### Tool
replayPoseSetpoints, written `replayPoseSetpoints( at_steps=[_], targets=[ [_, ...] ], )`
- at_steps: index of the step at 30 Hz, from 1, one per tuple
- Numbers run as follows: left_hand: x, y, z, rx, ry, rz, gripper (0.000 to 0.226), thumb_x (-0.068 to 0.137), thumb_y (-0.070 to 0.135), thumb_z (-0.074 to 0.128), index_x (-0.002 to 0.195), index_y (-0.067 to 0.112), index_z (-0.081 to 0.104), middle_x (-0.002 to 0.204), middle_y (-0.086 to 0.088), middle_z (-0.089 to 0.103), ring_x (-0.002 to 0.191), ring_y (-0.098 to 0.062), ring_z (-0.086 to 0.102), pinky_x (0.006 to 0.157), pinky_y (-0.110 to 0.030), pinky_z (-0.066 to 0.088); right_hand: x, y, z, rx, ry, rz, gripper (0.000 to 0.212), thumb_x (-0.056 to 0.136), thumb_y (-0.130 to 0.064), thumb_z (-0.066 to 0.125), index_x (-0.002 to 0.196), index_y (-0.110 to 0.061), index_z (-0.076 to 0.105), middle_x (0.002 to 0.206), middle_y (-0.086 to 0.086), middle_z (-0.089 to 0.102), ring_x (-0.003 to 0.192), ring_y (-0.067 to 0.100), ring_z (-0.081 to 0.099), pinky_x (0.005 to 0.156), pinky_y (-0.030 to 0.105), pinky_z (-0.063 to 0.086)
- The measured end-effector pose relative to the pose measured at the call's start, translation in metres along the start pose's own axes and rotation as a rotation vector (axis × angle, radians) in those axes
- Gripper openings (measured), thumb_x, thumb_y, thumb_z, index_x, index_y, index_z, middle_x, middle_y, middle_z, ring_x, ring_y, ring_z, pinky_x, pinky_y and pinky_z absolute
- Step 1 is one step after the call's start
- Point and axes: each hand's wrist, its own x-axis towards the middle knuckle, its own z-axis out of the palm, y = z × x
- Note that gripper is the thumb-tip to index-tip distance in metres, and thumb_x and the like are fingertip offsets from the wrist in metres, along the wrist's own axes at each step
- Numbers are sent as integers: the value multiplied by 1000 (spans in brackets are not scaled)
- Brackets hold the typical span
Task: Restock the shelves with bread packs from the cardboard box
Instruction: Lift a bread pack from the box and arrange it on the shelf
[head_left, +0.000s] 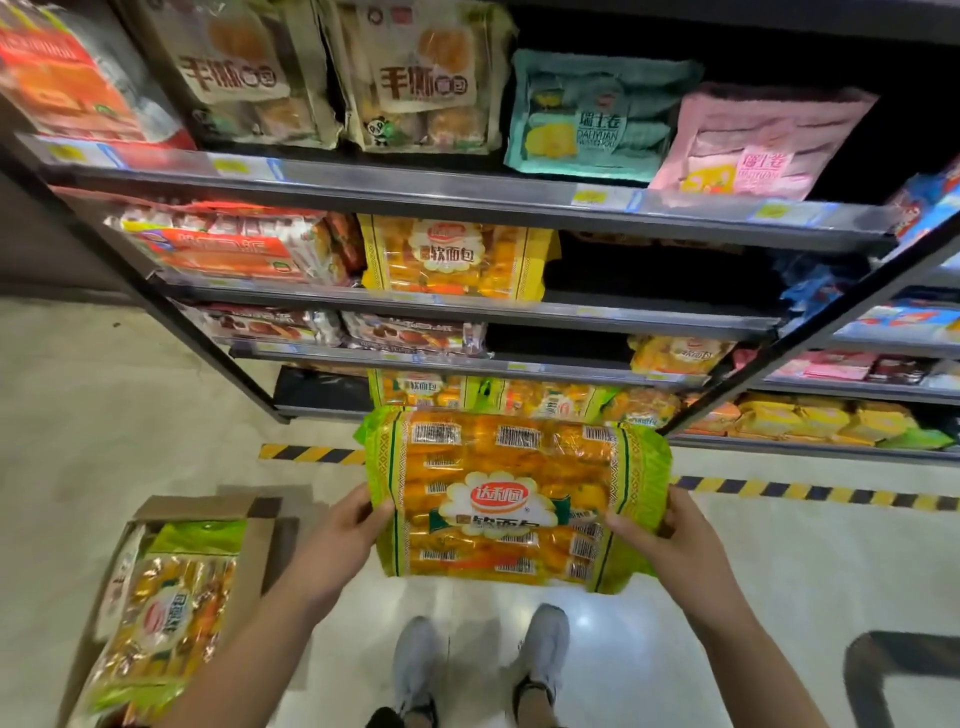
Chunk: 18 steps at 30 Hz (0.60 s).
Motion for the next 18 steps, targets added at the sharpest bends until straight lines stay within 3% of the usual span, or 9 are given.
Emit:
replayPoseSetpoints(
  at_steps=[3, 11, 15, 18],
  targets=[
    [10, 1, 14, -27, 37, -34, 27, 111, 27, 50, 124, 38, 72, 125, 10, 75, 126, -18, 65, 115, -58, 43, 22, 5, -8, 22, -36, 8, 42, 83, -22, 84, 121, -24, 67, 110, -8, 77, 94, 3, 73, 77, 29, 58],
    [83, -14, 62, -46, 90, -28, 28, 111, 32, 51, 132, 40, 68, 134, 12, 72, 132, -20, 61, 117, -59, 41, 99, 50, -11, 27, 27, -4, 40, 84, -23, 83, 120, -27, 67, 106, -13, 77, 92, 0, 72, 69, 17, 54],
    [156, -51, 87, -31, 144, 28, 28, 110, 36, 49, 130, 40, 69, 131, 15, 72, 129, -14, 62, 114, -49, 44, 157, 97, 10, 14, 101, -65, 36, 86, -25, 81, 119, -30, 67, 102, -23, 74, 92, -4, 70, 73, 23, 53],
    [218, -79, 110, -42, 215, 113, 24, 110, 33, 51, 122, 38, 71, 120, 17, 74, 118, -4, 65, 100, -32, 48, 206, 141, 26, 35, 167, -155, 34, 86, -24, 79, 118, -31, 69, 108, -15, 76, 98, 2, 71, 81, 30, 55]
  ],
)
